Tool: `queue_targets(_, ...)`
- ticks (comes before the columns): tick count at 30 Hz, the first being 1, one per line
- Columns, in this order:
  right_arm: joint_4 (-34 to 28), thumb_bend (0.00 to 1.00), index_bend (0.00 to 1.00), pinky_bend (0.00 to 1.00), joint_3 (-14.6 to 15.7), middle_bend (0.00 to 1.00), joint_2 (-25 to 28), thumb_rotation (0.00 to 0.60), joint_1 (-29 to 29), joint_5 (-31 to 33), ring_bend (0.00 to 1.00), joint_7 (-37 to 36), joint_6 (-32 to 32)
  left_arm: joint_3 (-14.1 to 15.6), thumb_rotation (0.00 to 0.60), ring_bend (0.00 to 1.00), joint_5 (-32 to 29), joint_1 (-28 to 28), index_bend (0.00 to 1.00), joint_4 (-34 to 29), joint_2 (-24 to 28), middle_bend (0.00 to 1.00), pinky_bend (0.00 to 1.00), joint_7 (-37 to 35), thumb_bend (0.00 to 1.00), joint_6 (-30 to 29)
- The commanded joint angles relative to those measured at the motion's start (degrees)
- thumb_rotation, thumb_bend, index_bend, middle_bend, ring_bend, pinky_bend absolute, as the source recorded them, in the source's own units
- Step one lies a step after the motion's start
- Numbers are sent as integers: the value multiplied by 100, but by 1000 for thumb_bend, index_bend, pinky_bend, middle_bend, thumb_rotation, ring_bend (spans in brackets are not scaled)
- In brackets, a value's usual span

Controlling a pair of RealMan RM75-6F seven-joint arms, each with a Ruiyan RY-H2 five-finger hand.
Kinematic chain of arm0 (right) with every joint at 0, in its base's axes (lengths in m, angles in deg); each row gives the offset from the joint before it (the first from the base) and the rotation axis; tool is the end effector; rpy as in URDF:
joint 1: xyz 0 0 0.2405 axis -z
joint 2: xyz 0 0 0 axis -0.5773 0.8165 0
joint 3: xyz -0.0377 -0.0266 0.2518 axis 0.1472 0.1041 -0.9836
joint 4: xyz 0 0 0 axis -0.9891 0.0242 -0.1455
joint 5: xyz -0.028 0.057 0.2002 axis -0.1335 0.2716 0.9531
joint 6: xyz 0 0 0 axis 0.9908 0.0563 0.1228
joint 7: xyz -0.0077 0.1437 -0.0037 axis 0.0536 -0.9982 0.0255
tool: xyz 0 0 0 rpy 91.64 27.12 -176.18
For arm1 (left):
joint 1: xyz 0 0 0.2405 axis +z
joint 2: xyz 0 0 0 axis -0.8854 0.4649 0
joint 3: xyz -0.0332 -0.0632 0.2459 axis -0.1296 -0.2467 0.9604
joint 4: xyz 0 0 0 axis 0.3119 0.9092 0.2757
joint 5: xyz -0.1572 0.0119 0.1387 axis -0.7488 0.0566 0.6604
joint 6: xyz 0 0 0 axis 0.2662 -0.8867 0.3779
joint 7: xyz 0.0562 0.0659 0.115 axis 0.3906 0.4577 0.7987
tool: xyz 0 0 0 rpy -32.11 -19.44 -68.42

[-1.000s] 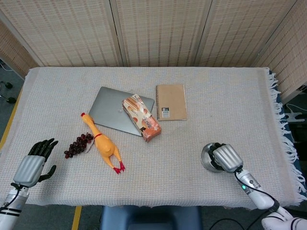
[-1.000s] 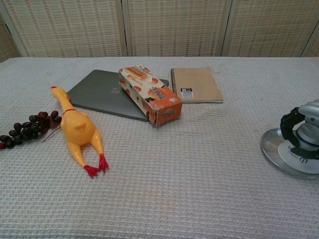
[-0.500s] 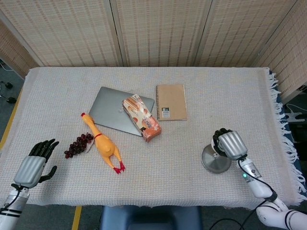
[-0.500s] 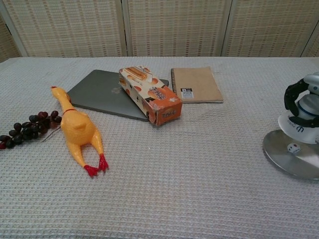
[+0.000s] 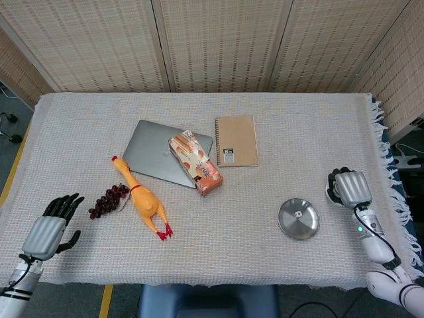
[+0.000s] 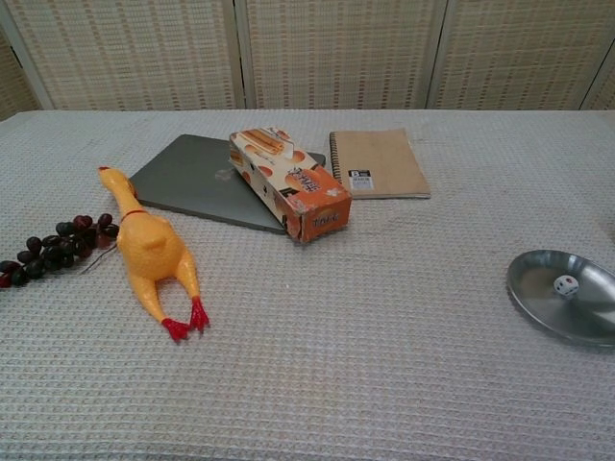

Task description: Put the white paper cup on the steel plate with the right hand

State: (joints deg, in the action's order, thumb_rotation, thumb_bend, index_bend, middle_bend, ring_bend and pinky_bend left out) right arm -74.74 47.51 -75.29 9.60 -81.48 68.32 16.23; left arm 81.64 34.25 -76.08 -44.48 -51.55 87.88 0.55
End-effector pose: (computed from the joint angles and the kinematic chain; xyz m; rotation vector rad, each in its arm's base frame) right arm -0.3557 -0.3289 0.0796 1.5644 -0.8429 0.6326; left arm -0.3028 0.2164 0.1132 -1.6305 -0.9198 -0.8175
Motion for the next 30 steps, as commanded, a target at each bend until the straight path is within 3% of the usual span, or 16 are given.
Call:
queue_targets(1,320,274,521,536,-20,430,-225,600,-59,52,328,-595,292,-7,600,0,-26,-1,0,1,-8,0,88,25,409,11)
queue_targets(4,410,274,202,517,47,290,-208,600,-49,-69,227,-783,278,-13,600,0,-59,-11,0,5,-18,0,88,48,410,43)
queue_targets(7,354,271,15,431,128,129,-126,600,-23,-149,107,-823,308,-1,600,0,-59,-19,0,-5,-15,0,88,63,410,72)
queue_targets(10,122,269,0,317,215,9,42,600,26,-223,10,-894,329,-1,600,0,-58,-23,0,-9,-10,0,88,58,411,75)
queue_targets(14,-298,269,0,171,304,0,350,600,164,-316,0,-1057,200,-7,600,0,-60,-5,0,-19,11,0,89,41,410,36)
queue_targets(17,-833,269,0,109,340,0,634,600,458,-531,0,-1129,-522,-13,600,0,-41,13,0,-43,33,0,89,17,410,-18)
queue_targets(18,-1116,269,0,94,354,0,741,600,670,-668,0,-1058,-1060,-15,600,0,-23,26,0,-47,42,0,89,11,410,-59)
queue_targets(21,-1850,269,0,66,517,0,963,600,1326,-1054,0,-367,-2448,-36,600,0,-12,54,0,-43,56,0,88,-43,409,-140)
queue_targets(23,-2274,268,0,28,626,0,1071,600,1682,-1108,0,375,-2957,-46,600,0,-4,63,0,-37,61,0,89,-61,409,-171)
queue_targets(25,-2836,268,0,4,763,0,1321,600,1906,-1167,0,952,-3167,-49,600,0,14,69,0,-13,70,0,89,-129,409,-194)
queue_targets(30,-3479,268,0,0,685,0,1644,600,2020,-869,0,992,-3025,-35,600,0,94,84,0,-22,72,0,89,-135,409,-261)
